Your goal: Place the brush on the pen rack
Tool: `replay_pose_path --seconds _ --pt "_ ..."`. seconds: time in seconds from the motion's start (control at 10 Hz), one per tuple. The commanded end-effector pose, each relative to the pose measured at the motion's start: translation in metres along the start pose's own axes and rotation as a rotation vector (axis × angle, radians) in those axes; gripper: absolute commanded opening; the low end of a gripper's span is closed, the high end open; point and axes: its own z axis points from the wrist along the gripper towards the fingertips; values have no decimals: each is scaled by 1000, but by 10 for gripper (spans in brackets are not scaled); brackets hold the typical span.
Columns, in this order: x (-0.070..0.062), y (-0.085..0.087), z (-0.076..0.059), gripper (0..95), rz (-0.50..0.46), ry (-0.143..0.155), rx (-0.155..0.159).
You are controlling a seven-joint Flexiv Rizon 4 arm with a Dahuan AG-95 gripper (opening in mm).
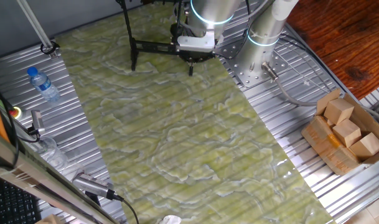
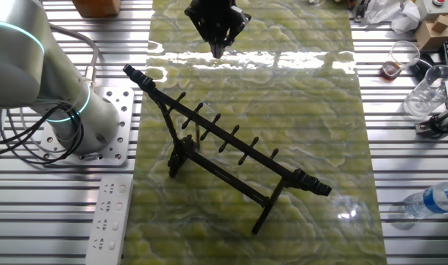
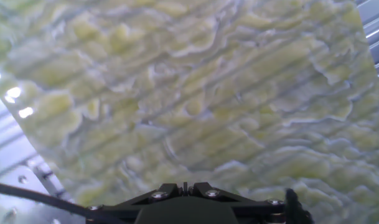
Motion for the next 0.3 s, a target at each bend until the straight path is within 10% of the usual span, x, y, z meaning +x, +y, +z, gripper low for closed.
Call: replay_pose_path --seconds 0.1,0.3 --pt "-17 2 3 0 30 -23 -13" --pt "-29 3 6 0 38 -11 -13"
